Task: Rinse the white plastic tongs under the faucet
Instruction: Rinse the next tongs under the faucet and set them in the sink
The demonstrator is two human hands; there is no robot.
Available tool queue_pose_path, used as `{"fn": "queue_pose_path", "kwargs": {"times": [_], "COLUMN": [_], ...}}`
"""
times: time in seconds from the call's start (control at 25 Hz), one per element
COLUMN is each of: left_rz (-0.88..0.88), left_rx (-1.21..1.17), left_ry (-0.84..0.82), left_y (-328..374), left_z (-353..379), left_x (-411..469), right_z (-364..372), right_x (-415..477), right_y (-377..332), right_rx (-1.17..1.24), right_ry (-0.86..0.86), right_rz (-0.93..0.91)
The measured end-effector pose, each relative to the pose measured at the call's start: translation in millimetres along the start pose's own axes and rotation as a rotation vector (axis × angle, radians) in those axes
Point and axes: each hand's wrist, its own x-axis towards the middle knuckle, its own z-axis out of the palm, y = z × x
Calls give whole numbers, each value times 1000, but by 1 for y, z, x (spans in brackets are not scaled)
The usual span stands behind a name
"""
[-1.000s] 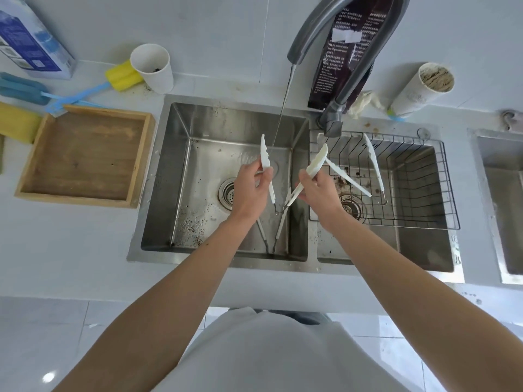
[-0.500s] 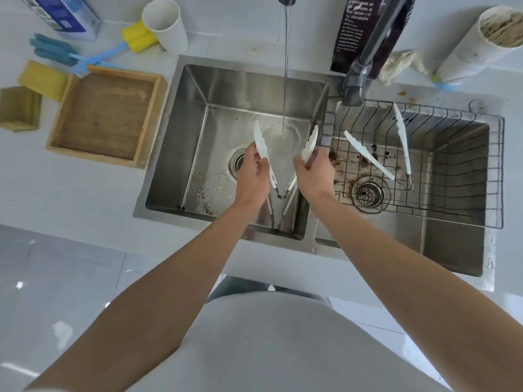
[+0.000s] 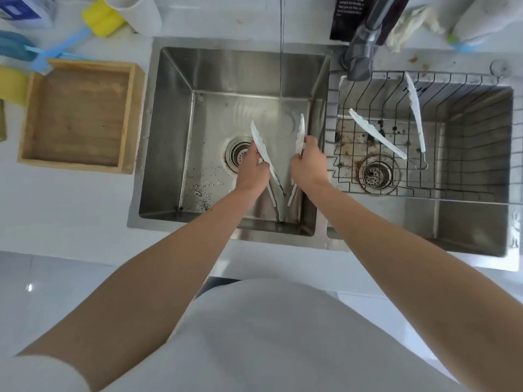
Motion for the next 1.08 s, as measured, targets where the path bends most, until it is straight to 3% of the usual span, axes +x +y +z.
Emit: {"fn": "queue_pose_path", "kwargs": {"times": [0.28,0.52,0.8,0.96,1.08], "left_rz": [-72,-86,-74,19,40], "left_rx": [35,224,484,683,705], "left_ry": [-120,-209,-195,-179,-186], "left_y": [-27,-15,-14,-25,-31], "left_z": [-8,-12,-8,-7,-6], "left_x": [36,63,89,97,99], "right_z": [24,26,40,44,46], "right_x": [17,43,76,78,75], "right_y": [3,11,18,19,20], "right_rx": [-23,-103,-149,-342,-515], "right_ry": [1,-87,-127,-154,-208], "right_rz": [95,164,273,301,261]}}
